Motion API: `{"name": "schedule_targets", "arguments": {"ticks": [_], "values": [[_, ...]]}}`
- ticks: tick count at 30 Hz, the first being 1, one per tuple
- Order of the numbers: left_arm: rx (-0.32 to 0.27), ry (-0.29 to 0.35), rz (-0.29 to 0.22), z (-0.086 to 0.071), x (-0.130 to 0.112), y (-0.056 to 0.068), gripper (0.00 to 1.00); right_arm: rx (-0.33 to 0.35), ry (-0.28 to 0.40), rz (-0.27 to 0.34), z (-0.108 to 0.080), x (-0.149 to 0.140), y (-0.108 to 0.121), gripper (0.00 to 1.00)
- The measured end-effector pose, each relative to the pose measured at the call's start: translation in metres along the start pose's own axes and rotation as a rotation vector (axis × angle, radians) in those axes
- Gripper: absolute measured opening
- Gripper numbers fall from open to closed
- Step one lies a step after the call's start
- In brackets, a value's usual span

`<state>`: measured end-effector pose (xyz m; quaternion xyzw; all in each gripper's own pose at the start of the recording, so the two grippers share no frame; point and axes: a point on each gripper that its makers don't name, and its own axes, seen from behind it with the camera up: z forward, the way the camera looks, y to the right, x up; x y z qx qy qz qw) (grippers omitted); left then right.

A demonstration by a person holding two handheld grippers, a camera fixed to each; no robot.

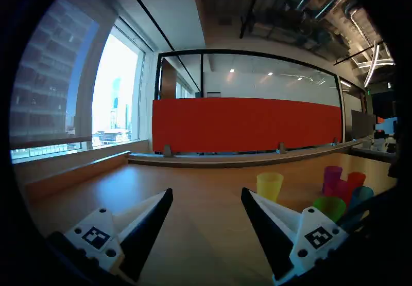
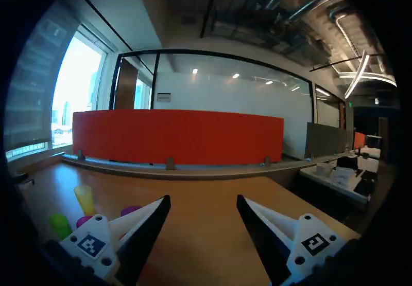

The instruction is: Pour water

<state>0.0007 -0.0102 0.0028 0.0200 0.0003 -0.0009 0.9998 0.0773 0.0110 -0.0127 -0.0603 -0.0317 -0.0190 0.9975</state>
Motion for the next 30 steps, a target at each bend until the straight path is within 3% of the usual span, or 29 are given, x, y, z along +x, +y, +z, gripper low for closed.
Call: {"name": "schedule_targets", "arguments": {"ticks": [23,30], "values": [[-0.004,-0.001,0.002,-0.0002,0.0002,0.0012,0.99,0.013,0.009,0.006,-0.0040,-0.0023,0.0031,1.00],[-0.004,-0.001,0.002,-0.0001,0.0006,0.0013,0.99,0.008,0.040,-0.013,-0.0094,-0.0001,0.0074,1.00]]}}
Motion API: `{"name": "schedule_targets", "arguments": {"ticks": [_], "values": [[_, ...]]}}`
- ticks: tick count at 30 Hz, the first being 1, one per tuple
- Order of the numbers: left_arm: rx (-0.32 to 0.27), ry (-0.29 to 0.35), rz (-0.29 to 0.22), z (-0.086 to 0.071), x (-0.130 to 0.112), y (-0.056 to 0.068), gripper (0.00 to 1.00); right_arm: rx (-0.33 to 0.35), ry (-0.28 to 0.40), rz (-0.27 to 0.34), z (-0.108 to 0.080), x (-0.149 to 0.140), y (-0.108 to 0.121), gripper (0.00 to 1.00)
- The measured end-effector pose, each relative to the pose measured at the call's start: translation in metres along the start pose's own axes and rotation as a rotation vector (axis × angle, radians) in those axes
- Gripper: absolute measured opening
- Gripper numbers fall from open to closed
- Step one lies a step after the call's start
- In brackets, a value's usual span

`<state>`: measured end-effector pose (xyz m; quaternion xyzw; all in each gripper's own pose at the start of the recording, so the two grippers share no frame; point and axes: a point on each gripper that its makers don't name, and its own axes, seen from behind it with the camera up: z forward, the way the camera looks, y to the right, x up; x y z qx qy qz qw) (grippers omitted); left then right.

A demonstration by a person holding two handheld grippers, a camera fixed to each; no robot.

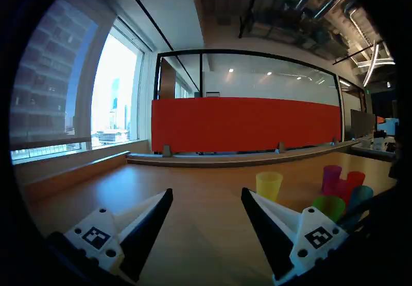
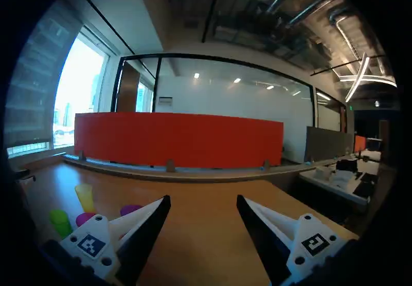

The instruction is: Pour water

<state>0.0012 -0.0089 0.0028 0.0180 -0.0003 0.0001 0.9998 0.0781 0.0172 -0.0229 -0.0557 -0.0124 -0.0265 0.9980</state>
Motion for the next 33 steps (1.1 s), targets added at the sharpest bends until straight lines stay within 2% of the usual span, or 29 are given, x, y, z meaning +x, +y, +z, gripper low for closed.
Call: {"name": "schedule_targets", "arguments": {"ticks": [9,18,26,33], "values": [[0.000,0.000,0.000,0.000,0.000,0.000,0.99,0.035,0.073,0.002,0.003,0.007,-0.006,1.00],[0.000,0.000,0.000,0.000,0.000,0.000,0.99,0.059,0.137,-0.062,0.009,-0.003,-0.015,1.00],[0.000,0.000,0.000,0.000,0.000,0.000,0.99,0.105,0.110,0.001,0.012,-0.030,-0.023,1.00],[0.000,0.000,0.000,0.000,0.000,0.001,0.99,0.116,0.096,0.029,0.017,-0.043,-0.021,1.00]]}}
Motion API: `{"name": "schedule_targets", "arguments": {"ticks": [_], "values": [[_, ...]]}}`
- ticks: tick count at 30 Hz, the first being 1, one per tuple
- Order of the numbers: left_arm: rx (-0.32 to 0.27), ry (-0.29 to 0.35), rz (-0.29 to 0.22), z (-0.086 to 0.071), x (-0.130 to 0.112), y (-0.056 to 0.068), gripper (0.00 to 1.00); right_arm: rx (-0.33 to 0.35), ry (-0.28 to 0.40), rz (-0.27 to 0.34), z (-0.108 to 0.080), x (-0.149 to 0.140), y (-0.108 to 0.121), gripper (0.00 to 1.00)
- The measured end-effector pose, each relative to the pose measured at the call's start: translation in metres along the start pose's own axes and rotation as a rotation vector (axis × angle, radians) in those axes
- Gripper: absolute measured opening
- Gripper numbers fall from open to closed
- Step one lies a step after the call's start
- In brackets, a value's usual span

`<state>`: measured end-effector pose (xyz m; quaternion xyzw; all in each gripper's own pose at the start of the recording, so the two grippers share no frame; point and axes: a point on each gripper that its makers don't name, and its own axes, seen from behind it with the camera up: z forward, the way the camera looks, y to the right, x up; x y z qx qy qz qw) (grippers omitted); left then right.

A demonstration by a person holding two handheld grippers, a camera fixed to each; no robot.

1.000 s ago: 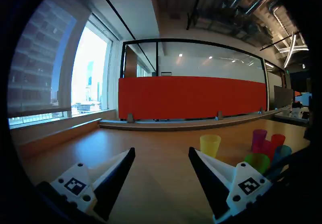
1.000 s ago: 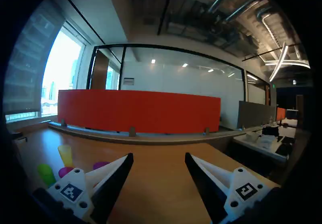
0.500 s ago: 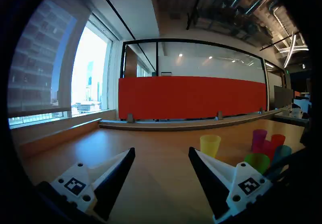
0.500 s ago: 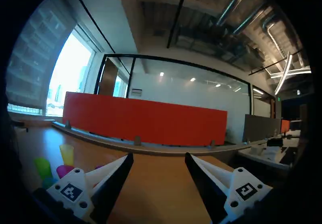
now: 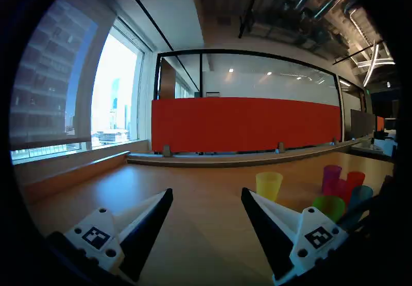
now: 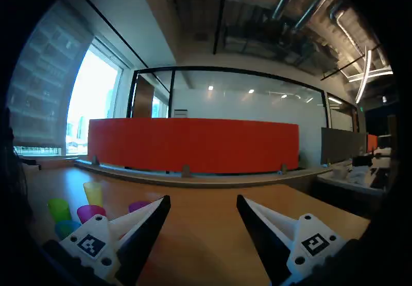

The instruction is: Pour water

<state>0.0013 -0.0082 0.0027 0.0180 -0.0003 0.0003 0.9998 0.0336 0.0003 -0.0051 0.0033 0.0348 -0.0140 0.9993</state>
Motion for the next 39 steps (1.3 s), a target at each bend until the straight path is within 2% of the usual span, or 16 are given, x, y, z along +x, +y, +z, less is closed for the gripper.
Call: {"name": "schedule_targets", "arguments": {"ticks": [14,39], "values": [[0.000,0.000,0.000,0.001,0.000,0.000,0.99,-0.002,-0.027,0.028,0.003,-0.023,0.000,1.00],[0.000,0.000,0.000,0.000,0.000,-0.001,0.99,-0.020,-0.067,0.025,0.003,-0.033,0.002,1.00]]}}
